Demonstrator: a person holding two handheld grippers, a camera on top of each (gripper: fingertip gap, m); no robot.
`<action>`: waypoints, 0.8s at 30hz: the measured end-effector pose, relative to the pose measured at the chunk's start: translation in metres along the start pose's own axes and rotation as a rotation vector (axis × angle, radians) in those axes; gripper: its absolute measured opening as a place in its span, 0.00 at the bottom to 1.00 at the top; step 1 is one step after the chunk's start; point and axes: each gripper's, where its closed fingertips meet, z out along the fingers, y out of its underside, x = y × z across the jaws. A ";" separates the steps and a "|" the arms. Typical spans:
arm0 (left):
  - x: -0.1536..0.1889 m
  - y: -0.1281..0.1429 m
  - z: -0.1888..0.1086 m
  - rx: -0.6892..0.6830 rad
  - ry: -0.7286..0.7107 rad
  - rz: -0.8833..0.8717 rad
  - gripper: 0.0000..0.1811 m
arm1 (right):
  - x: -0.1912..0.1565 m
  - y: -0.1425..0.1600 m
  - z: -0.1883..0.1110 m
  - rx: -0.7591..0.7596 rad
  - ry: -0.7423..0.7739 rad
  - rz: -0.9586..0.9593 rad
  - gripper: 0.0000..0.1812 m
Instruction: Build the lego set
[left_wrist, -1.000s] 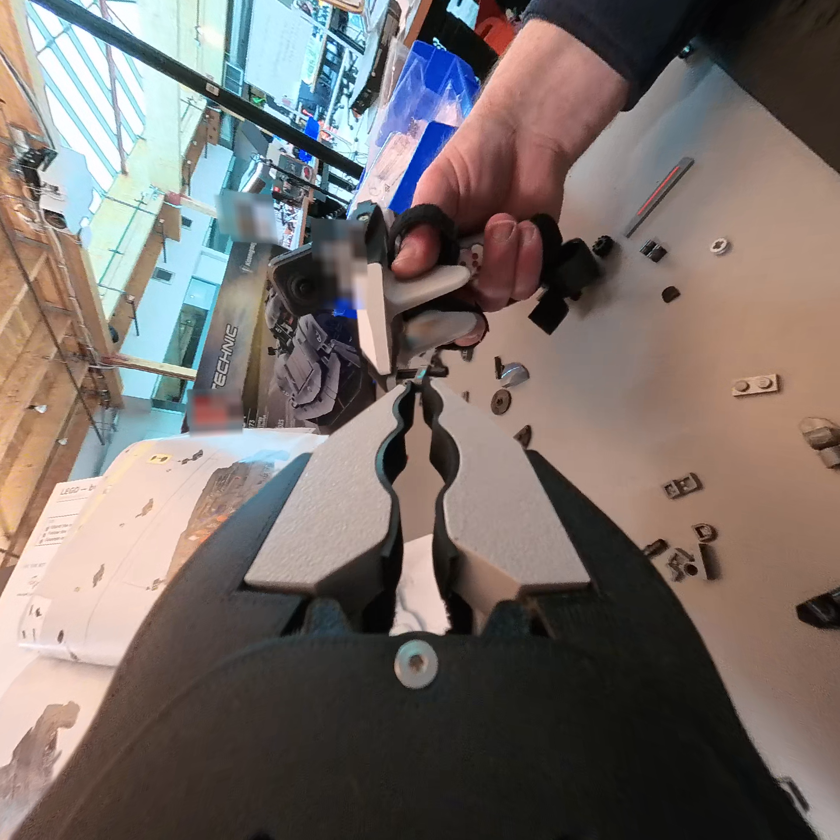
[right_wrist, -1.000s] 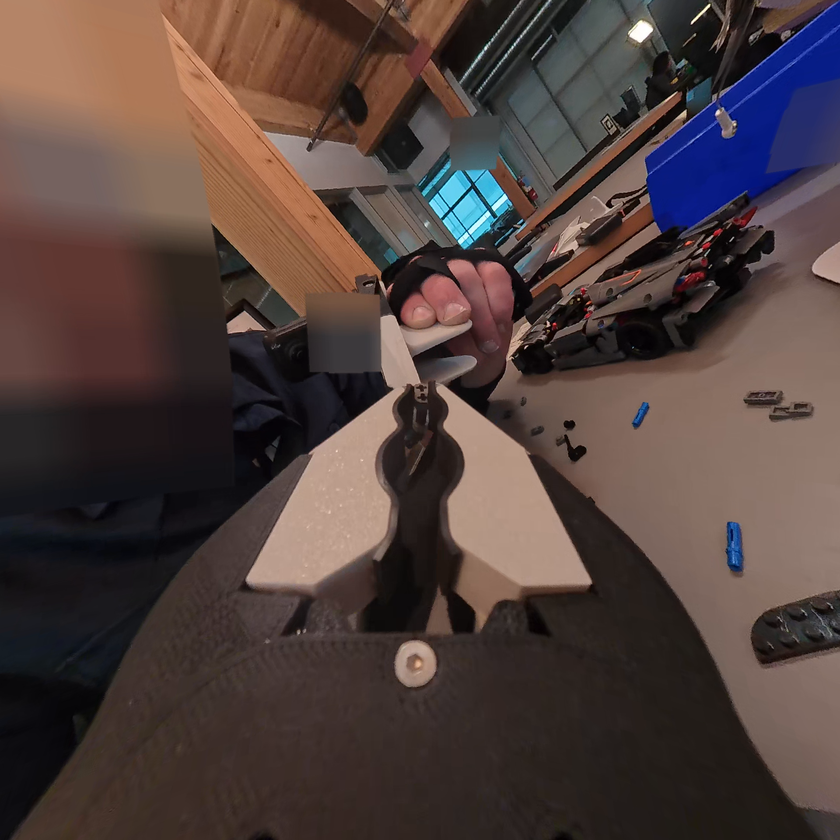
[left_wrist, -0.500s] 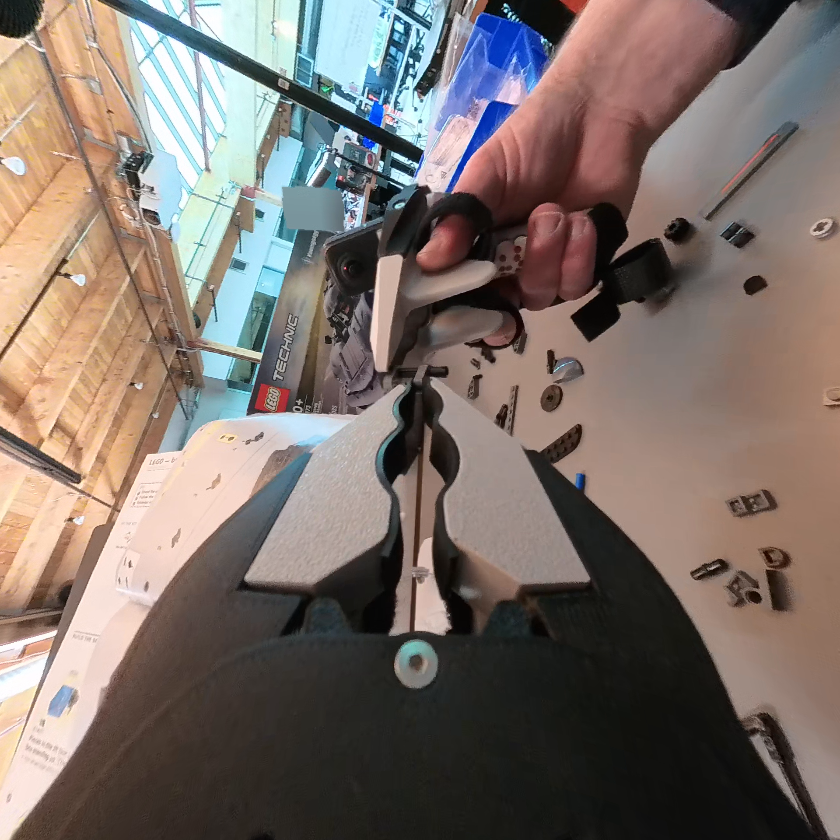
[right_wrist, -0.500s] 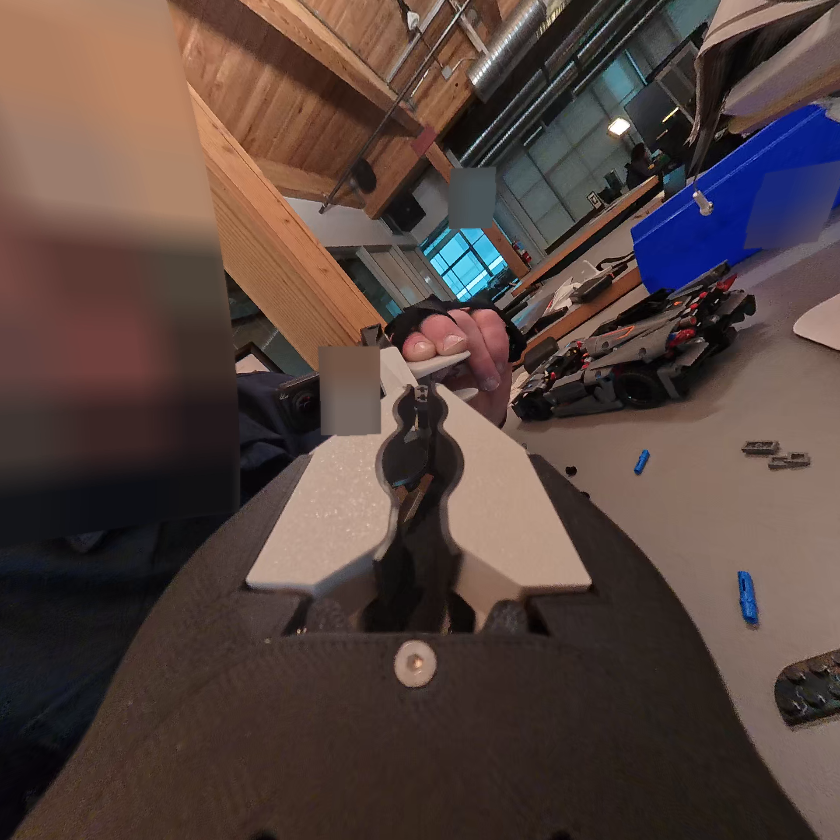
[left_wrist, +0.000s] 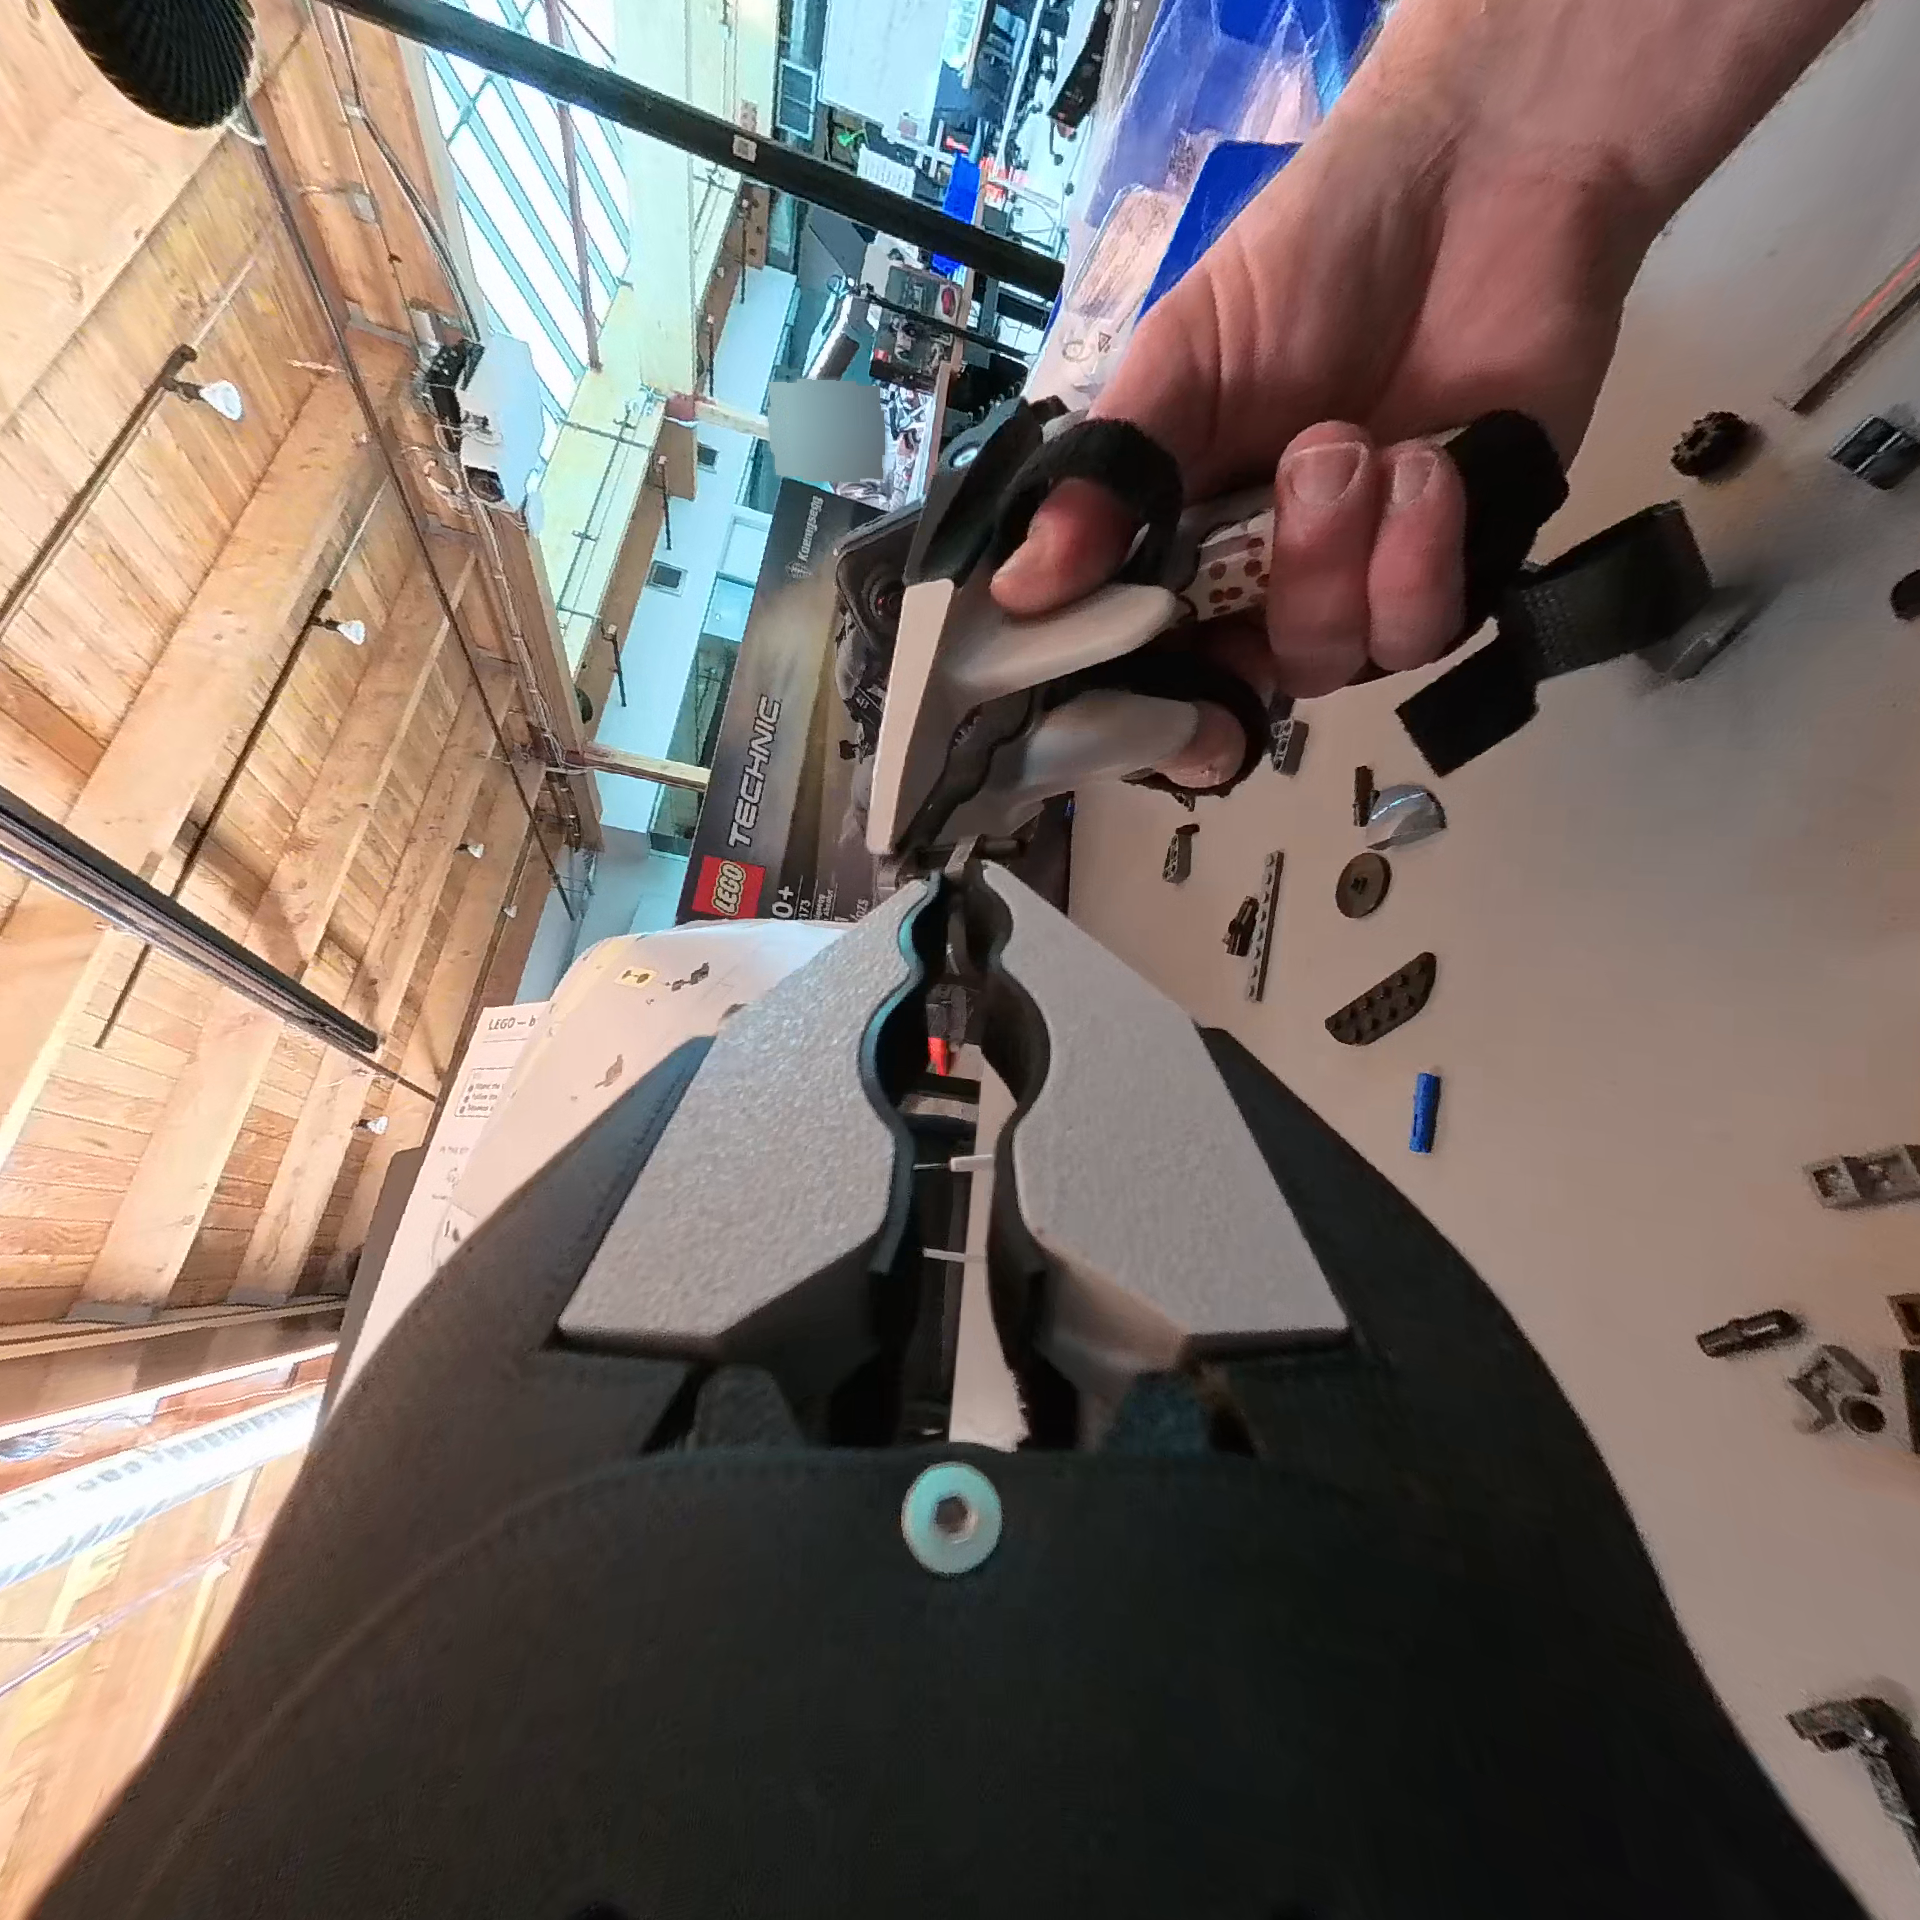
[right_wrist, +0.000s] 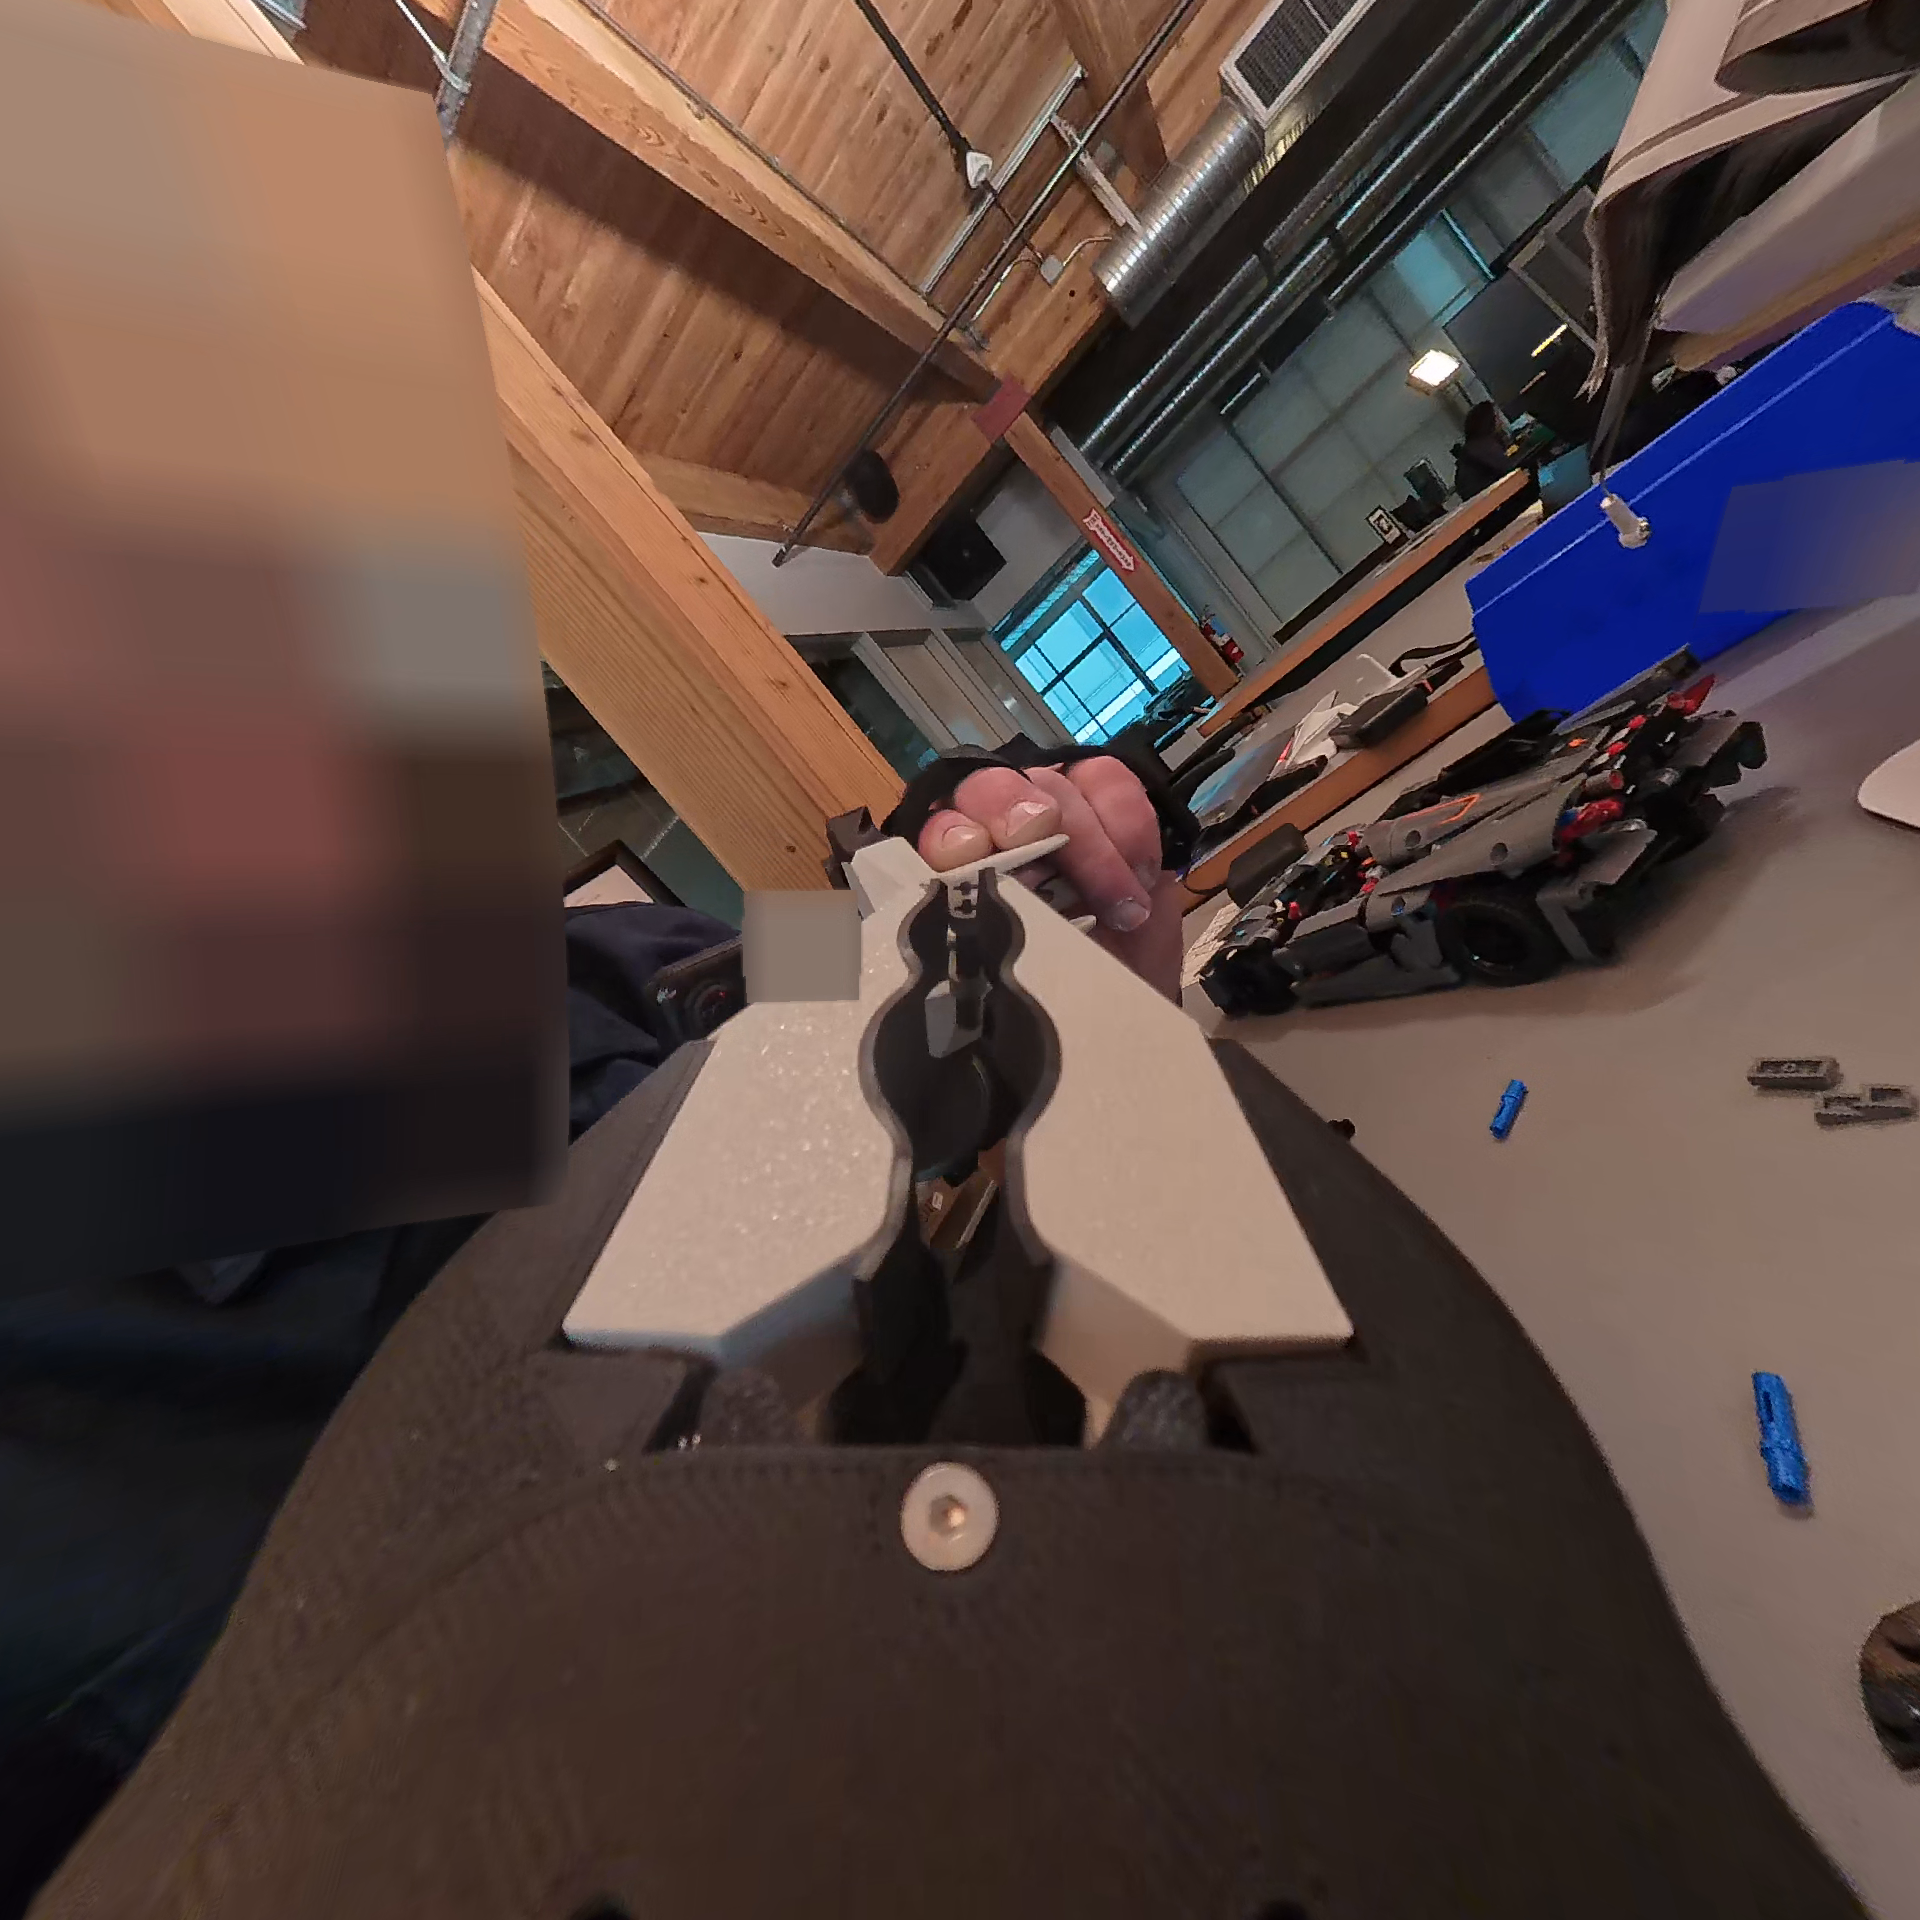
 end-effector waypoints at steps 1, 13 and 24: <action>0.000 0.000 0.000 0.003 0.004 -0.010 0.00 | 0.000 0.000 0.000 -0.006 0.005 -0.004 0.01; -0.002 -0.002 -0.002 -0.006 -0.013 0.030 0.00 | 0.001 0.003 -0.001 -0.028 0.010 0.018 0.01; 0.003 -0.001 0.000 -0.042 -0.058 0.181 0.00 | -0.004 0.003 0.000 -0.023 -0.023 0.031 0.01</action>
